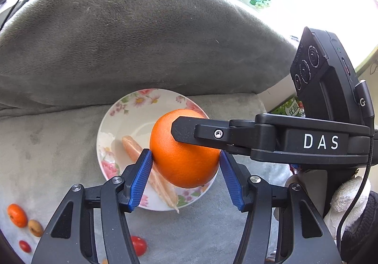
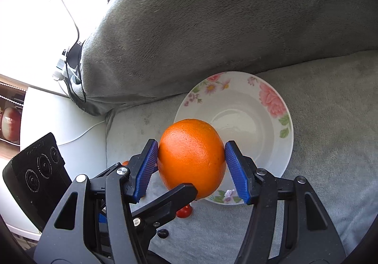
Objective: Organize fruits
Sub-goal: 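Carry the large orange onto the floral plate beside the grapefruit segment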
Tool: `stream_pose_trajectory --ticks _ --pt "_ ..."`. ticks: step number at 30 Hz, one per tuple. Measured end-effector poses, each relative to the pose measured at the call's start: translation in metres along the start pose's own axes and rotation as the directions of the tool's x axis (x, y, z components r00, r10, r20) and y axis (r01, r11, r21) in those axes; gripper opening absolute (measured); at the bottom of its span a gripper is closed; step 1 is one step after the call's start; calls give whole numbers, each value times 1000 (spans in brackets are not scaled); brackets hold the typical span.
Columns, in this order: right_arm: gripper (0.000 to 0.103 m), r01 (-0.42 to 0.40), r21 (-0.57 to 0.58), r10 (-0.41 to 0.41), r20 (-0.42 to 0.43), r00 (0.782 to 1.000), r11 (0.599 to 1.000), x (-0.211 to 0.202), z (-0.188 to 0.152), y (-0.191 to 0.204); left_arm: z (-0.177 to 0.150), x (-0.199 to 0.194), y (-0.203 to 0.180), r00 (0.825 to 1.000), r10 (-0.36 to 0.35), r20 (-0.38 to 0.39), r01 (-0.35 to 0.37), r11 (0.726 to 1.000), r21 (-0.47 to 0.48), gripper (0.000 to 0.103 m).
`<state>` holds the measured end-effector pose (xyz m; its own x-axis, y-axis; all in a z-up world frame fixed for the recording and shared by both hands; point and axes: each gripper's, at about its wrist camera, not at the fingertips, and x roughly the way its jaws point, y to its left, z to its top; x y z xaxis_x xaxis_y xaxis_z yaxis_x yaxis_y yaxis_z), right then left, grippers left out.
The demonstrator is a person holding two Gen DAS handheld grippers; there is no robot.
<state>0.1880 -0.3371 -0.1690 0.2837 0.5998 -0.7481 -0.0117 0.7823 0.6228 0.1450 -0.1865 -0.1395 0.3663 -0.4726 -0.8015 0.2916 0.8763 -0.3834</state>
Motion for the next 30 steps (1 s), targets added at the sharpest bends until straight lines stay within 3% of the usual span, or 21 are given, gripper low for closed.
stream_pose_trajectory --ticks 15,22,25,30 --pt "62 14 23 -14 5 1000 1000 -8 9 -34 9 28 -15 1000 -6 -20 6 1000 16 57" --pt "62 33 25 -32 -10 999 999 -3 13 -42 16 33 -20 1000 -5 -10 5 1000 26 50" --pt "43 -20 58 20 1 1000 998 -5 16 -48 18 36 -23 1000 -9 -22 9 999 36 43" --pt "43 9 53 -11 54 998 999 -17 24 -41 18 35 -22 1000 0 -25 0 1000 12 43"
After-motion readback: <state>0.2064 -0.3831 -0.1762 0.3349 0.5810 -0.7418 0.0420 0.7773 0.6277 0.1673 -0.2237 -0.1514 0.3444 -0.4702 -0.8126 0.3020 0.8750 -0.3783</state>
